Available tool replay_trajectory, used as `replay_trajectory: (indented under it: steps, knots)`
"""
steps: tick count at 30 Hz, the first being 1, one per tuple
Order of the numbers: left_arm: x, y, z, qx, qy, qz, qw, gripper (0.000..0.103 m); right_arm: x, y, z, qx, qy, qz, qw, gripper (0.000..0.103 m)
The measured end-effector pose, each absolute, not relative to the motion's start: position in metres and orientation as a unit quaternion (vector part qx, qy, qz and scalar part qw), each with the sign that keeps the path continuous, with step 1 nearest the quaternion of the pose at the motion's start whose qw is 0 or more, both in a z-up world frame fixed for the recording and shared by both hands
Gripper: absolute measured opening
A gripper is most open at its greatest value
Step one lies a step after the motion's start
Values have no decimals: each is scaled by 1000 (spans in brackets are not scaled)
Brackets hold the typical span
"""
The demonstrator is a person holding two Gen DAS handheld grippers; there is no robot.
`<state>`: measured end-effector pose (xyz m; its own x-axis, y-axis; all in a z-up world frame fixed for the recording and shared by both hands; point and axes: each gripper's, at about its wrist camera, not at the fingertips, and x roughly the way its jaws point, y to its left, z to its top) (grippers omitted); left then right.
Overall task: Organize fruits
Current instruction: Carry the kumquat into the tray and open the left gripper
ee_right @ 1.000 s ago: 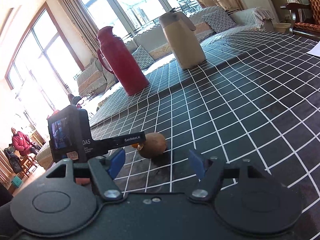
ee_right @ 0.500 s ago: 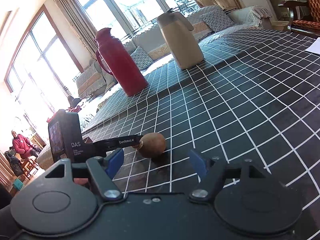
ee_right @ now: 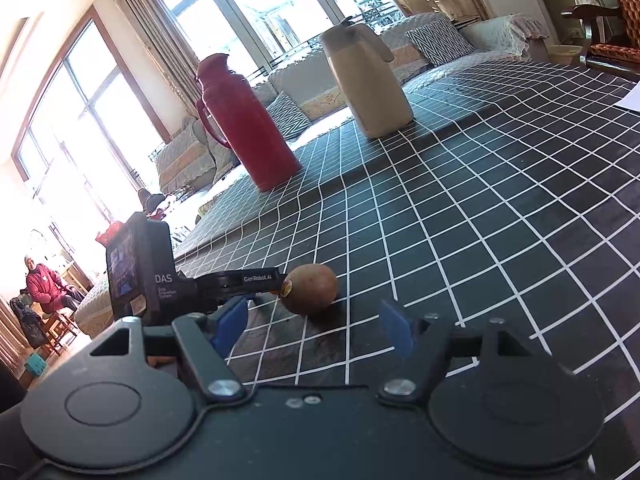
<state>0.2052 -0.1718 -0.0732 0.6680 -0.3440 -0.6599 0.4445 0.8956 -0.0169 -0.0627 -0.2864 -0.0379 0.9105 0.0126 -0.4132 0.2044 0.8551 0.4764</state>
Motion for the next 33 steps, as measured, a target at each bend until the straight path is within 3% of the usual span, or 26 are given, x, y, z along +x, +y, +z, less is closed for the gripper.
replay_trajectory:
  steps: [6,16,23,33]
  knots:
    - [201,-174,-70,77,343,-224,909,21,-63,-287,-37,267,204,-51,941,73]
    - [172,-152,-55,70,304,-196,930,21,-59,-284,-38,257,204,-55,943,73]
    - [152,-67,-18,80,269,-86,956,21,-54,-275,-39,244,212,-54,945,73]
    - [145,43,-36,70,317,49,945,21,-42,-251,-40,199,230,-63,951,73]
